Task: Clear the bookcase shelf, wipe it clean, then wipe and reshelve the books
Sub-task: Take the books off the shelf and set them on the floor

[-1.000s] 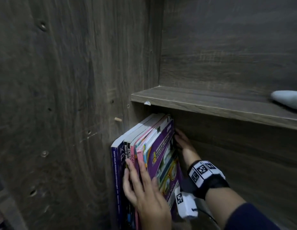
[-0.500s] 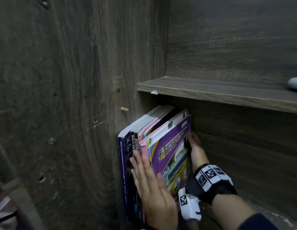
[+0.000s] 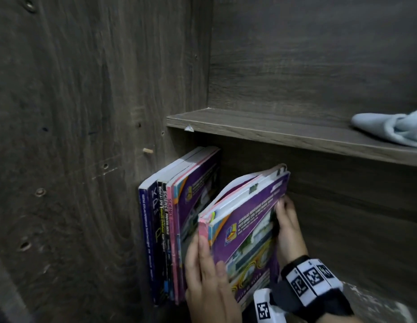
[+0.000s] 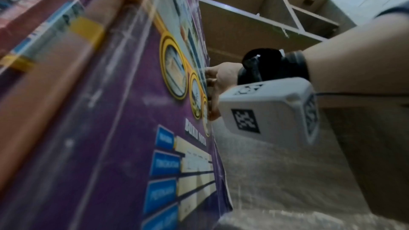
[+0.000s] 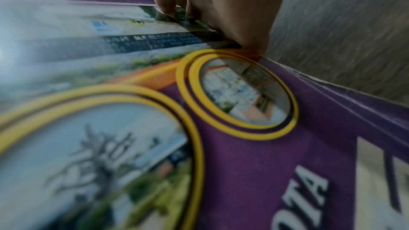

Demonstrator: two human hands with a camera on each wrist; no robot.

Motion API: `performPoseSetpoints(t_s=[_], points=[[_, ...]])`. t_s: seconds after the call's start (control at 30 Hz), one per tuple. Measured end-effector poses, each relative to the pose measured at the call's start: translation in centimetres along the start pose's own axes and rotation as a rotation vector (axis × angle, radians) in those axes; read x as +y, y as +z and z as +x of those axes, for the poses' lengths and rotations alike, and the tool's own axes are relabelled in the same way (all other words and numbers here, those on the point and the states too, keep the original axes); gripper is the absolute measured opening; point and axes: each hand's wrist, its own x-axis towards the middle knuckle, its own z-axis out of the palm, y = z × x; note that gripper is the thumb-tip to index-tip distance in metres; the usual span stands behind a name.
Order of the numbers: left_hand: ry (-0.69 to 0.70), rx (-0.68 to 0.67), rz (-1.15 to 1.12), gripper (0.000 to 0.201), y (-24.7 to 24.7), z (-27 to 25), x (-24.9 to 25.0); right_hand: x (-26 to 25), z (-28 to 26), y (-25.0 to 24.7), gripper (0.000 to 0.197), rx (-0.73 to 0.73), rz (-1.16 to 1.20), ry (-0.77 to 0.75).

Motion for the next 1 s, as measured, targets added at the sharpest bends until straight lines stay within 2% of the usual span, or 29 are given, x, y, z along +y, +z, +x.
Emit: performPoseSetpoints(t_s=[0.1,0.3,0.37,0.4,0.53,0.8,1.0], points=[[-0.079,0.05,-0.074,0.042,-0.8,0.5,1.9,-2.3,-2.3,-1.2,0.035,-0.025,-0.03,-0.077],[-0.166,0.001,-0.145,0.041,-3.9,1.5,5.3,-5.7,-8.7,-3.4,0.041,0.028,-0.255,-0.214],[-0.201,-0.079,-0.154,0.057,-5.3,1.5,6.3,-6.4,-11.3,-3.8,0.041,0.057,-0.337,-0.261],[-0.191,-0.124,-0.147,0.061,-6.1,1.5,6.8,-6.7,-12.6,-3.9,0.043,0.081,-0.363,-0.271],[-0.157,-0.246,-0.189,0.057,-7.8,2.0,8.7,-8.2,-17.3,-4.5,0.051,0.19,-0.447,-0.302],[-0.125,-0.346,-0.251,0.055,-8.6,2.2,14.5,-14.3,-25.2,-5.9,0.049,0.36,-0.609,-0.356],[-0.14,-0.397,-0.341,0.054,-7.6,2.1,18.5,-18.5,-29.0,-8.5,0.055,0.402,-0.7,-0.396]])
